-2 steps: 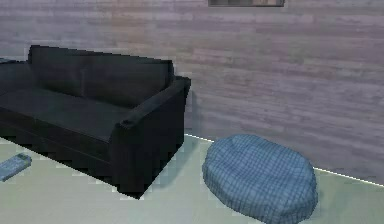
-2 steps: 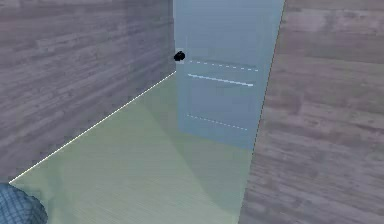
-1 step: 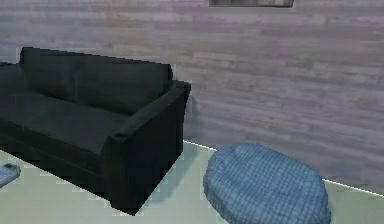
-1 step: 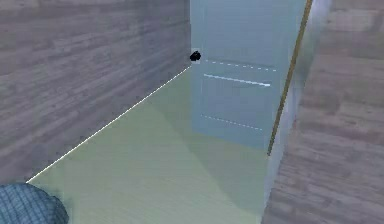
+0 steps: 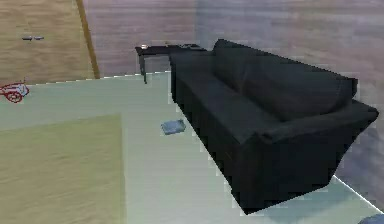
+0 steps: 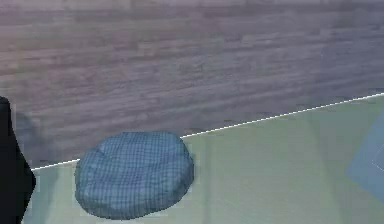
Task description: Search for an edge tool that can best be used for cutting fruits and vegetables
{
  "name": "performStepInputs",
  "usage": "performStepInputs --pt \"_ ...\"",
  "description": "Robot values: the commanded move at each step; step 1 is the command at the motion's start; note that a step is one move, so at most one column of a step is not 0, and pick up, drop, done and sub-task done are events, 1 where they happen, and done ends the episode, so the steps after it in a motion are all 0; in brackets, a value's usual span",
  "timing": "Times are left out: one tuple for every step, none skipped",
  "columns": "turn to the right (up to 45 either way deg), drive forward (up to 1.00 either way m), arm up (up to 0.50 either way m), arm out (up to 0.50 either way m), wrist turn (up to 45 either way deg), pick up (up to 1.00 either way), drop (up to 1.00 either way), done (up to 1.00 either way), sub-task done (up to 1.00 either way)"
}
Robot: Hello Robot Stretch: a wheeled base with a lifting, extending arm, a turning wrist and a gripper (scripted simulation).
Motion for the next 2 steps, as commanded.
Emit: performStepInputs --pt "-42.0 0.0 0.0 0.0 0.0 0.0 0.0 0.0 0.0" --pt "0.0 0.9 0.0 0.0 0.0 0.0 0.0 0.0 0.0"
